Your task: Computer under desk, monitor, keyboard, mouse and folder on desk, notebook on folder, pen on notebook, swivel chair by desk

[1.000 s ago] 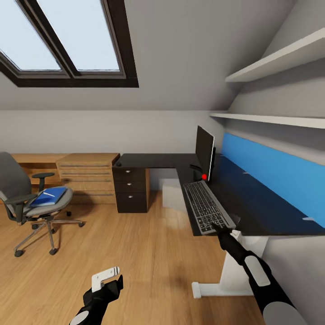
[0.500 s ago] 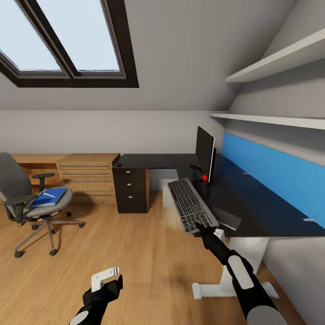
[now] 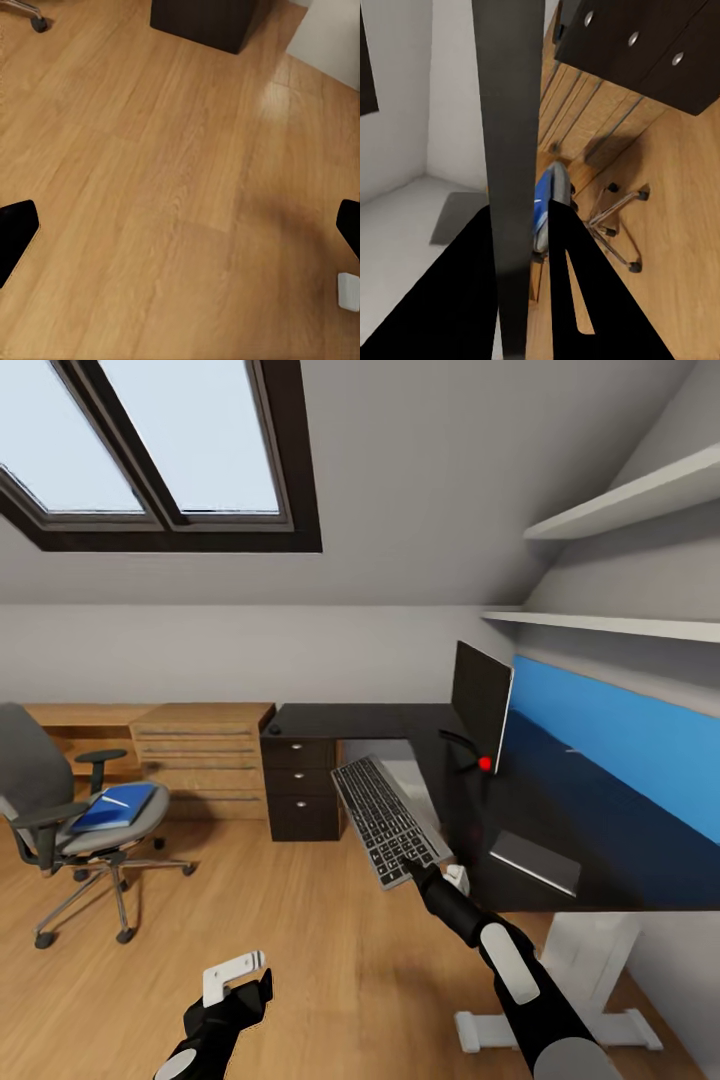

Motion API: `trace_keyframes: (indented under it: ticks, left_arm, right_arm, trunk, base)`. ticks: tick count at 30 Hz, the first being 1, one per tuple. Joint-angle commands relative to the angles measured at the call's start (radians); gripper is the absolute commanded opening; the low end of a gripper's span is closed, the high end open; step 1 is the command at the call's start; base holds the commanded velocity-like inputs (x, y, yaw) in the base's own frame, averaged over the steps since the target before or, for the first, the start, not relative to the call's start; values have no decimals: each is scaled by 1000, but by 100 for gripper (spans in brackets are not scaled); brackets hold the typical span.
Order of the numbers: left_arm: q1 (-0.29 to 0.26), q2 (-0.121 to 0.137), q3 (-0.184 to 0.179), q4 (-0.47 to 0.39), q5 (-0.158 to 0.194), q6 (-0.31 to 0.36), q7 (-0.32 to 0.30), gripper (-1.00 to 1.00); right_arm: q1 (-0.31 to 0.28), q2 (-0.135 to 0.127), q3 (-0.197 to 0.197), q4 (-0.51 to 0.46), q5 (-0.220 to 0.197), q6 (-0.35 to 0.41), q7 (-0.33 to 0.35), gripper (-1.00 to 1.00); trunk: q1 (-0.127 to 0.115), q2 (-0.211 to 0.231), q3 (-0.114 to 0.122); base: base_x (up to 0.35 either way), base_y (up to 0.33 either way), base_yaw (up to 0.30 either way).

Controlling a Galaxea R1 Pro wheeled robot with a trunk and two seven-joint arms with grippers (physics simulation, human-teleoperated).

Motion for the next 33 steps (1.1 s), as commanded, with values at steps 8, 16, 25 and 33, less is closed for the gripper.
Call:
trace_keyframes:
  ticks: [8,16,25,33]
  left_arm:
    - [-1,2,-2,-1,7,1,7,100]
    - [0,3,-2,-1,6,2,8,100]
    - [0,3,-2,-1,7,3,7,100]
    - [-1,3,-2,-1,7,3,7,100]
  right_arm:
    - [0,3,-4,3,-19,11,5,-100]
    - [5,7,-3,26,-130,10,5,-100]
    - [5,9,-1,52,-132,10,4,-100]
    - [5,9,-1,51,-132,10,5,-100]
  trunk:
    - [0,-1,-1]
    - [0,-1,-1]
    - [0,-1,-1]
    - [0,-1,-1]
  base:
    - [177,300,0]
    - [188,286,0]
    - [313,60,0]
    - [321,1,0]
